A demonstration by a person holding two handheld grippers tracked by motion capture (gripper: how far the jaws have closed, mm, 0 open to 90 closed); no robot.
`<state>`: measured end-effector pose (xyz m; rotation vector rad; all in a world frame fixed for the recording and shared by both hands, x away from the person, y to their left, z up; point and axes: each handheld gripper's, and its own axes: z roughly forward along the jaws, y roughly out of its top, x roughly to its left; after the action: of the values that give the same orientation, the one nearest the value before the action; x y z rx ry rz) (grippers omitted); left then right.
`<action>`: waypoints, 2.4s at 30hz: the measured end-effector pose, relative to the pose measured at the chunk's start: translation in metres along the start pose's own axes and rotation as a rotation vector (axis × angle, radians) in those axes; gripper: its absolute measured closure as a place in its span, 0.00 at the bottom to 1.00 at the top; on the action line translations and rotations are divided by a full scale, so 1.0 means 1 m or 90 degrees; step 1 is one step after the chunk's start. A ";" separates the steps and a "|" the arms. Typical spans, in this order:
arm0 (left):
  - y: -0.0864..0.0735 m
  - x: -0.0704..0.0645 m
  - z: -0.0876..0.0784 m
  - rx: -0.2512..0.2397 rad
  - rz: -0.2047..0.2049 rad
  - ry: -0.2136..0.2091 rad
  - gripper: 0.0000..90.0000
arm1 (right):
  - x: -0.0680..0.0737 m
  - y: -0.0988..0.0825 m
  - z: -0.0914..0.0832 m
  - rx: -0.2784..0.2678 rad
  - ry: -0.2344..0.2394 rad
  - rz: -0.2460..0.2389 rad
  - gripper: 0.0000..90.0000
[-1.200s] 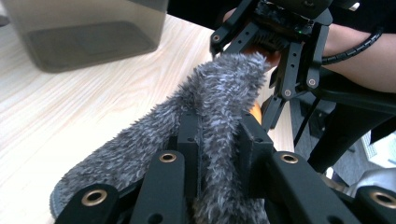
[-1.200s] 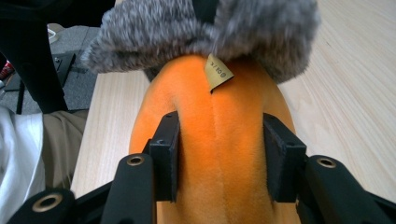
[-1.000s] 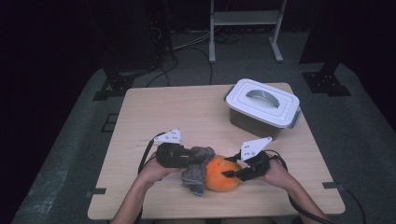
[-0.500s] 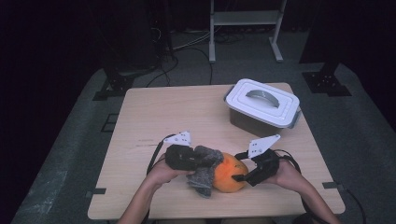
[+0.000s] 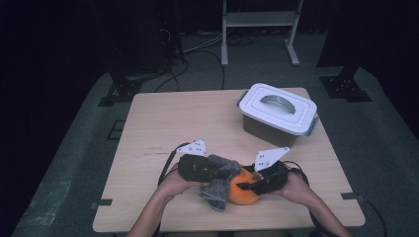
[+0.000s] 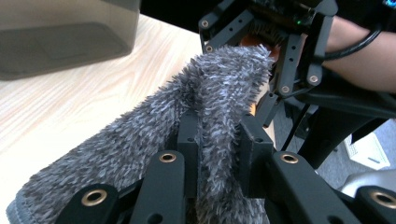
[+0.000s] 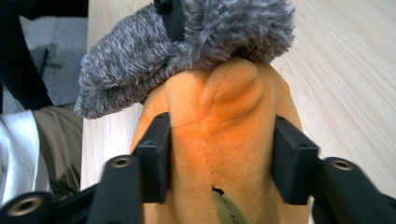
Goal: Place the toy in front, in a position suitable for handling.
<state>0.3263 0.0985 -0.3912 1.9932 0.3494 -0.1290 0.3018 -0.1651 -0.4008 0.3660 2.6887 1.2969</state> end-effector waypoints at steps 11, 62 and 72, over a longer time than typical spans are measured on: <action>0.017 -0.004 -0.026 -0.035 0.017 0.016 0.82 | -0.008 0.011 0.013 -0.106 0.074 -0.009 0.57; 0.010 -0.009 -0.014 0.079 0.047 0.028 0.82 | 0.003 -0.014 -0.001 -0.046 0.040 -0.106 0.57; 0.008 -0.015 -0.006 0.063 0.030 -0.021 0.82 | -0.005 -0.018 -0.002 -0.028 0.046 -0.059 0.47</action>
<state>0.3135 0.0983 -0.3780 2.0930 0.2796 -0.1511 0.3029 -0.1788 -0.4137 0.1916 2.6941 1.3662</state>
